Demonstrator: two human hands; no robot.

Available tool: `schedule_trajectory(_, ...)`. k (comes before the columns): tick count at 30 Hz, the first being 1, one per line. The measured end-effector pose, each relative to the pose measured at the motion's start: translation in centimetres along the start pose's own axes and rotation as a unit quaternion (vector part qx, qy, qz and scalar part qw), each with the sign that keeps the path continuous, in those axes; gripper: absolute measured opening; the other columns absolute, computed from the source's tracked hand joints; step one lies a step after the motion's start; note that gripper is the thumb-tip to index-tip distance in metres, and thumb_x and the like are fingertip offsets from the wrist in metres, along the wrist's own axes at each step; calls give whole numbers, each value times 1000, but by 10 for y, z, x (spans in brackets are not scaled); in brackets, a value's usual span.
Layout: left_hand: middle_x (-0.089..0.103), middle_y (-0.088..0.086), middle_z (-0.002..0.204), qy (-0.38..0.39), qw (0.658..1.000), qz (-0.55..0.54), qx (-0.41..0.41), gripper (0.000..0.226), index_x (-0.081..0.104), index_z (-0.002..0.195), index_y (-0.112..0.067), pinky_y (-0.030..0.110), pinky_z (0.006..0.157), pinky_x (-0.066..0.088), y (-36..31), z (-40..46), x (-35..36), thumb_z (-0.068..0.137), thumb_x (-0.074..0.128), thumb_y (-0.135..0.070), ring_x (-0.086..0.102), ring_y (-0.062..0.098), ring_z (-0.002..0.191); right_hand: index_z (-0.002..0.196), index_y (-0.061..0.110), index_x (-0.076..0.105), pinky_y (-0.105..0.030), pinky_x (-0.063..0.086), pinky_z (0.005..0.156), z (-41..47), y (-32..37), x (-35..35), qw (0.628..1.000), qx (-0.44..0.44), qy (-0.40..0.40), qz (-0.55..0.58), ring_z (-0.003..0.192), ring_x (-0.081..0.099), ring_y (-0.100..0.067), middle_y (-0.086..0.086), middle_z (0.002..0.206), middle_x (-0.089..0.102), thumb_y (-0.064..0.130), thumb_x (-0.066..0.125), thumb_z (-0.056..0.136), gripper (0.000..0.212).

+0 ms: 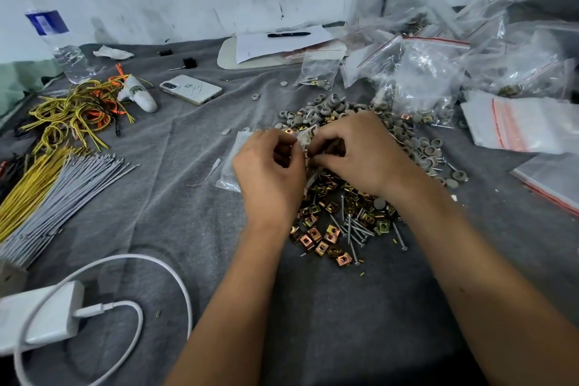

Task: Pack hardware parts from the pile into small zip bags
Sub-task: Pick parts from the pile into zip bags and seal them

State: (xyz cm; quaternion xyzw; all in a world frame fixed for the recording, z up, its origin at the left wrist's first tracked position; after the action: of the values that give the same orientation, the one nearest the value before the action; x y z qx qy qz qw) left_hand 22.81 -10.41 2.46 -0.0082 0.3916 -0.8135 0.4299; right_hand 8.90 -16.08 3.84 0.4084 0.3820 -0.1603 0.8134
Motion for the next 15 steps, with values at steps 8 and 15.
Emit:
schedule_trajectory(8, 66, -7, 74, -5, 1000, -3, -19, 7, 74, 81, -14, 25, 64, 52, 2, 2, 0, 83, 75, -7, 62, 10, 66, 80, 28, 78, -17, 51, 67, -11, -11, -11, 988, 69, 138, -25, 68, 67, 6, 17, 70, 71, 32, 84, 83, 8)
schedule_trajectory(15, 66, -7, 74, 2, 1000, 0, -31, 8, 74, 80, -15, 22, 62, 50, 4, 2, 2, 82, 74, -8, 61, 9, 65, 77, 13, 75, -23, 50, 50, -50, -1, 29, 888, 168, 378, -201, 46, 68, -11, 2, 53, 69, 53, 83, 79, 41)
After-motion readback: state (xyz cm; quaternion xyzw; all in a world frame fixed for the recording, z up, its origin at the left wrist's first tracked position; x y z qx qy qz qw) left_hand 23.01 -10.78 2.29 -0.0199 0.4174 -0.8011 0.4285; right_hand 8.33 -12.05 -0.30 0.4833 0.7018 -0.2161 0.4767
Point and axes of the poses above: each hand's wrist, its own z-axis towards the middle knuckle, its own x-axis out of the palm, y = z × x, the point moved 9 cm from there along z, towards the middle knuckle
